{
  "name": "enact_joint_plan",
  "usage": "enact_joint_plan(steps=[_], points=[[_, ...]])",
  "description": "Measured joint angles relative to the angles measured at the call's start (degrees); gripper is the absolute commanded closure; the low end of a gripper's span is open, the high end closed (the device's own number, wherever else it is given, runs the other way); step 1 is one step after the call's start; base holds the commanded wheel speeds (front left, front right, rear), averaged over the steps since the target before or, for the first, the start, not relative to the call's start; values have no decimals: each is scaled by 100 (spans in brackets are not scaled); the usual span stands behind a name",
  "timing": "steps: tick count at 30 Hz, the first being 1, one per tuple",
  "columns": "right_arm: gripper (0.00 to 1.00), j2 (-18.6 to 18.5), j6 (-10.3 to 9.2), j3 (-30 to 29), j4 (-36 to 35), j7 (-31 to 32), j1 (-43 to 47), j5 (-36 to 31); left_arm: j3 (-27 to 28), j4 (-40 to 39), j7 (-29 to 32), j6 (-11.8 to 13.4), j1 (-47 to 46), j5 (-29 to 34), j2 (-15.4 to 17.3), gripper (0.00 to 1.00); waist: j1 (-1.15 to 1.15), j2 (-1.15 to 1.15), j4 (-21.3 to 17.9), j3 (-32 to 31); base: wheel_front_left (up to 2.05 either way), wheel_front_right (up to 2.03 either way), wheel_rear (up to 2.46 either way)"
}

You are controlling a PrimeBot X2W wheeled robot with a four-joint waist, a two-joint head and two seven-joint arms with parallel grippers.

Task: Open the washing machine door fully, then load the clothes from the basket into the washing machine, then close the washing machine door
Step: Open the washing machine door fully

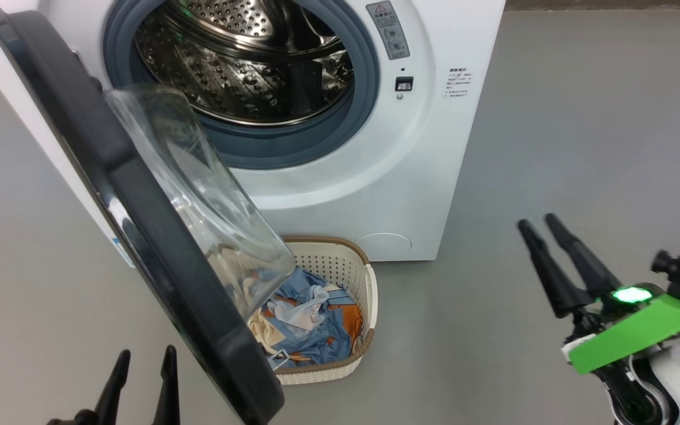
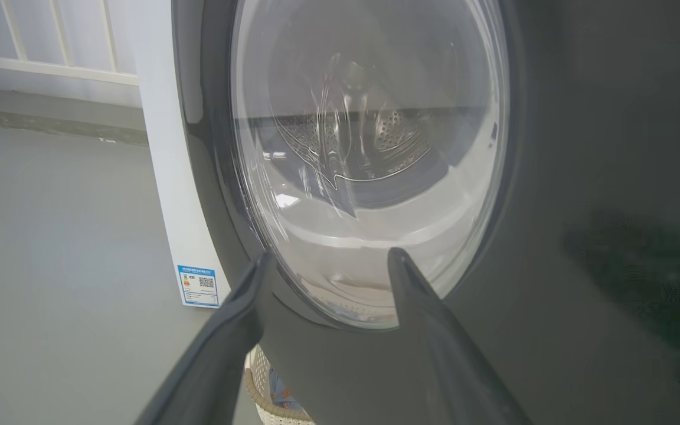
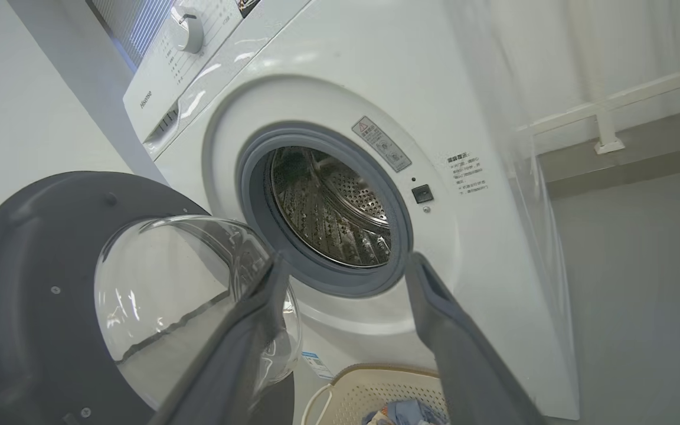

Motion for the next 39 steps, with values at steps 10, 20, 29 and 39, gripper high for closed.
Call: enact_joint_plan(steps=[10, 20, 29, 39], points=[[0, 799, 0, -1492, -59, -2, 1189, -2064, 11, 0, 1, 1, 54, 0, 7, 0, 0, 0, -71, -89, 0, 0, 0], [0, 1245, 0, -2030, -75, -2, 1729, -3041, 19, -1, 0, 0, 69, 0, 5, 0, 0, 0, -151, -100, 0, 0, 0], [0, 1608, 0, -2580, -149, -2, 2185, -3687, 81, 2, 0, 0, 170, 7, 7, 0, 0, 0, -222, -165, 0, 0, 0], [0, 1873, 0, -3052, -220, -2, 2345, -4024, 123, 2, 0, 0, 193, 7, 7, 0, 0, 0, -276, -214, 0, 0, 0]])
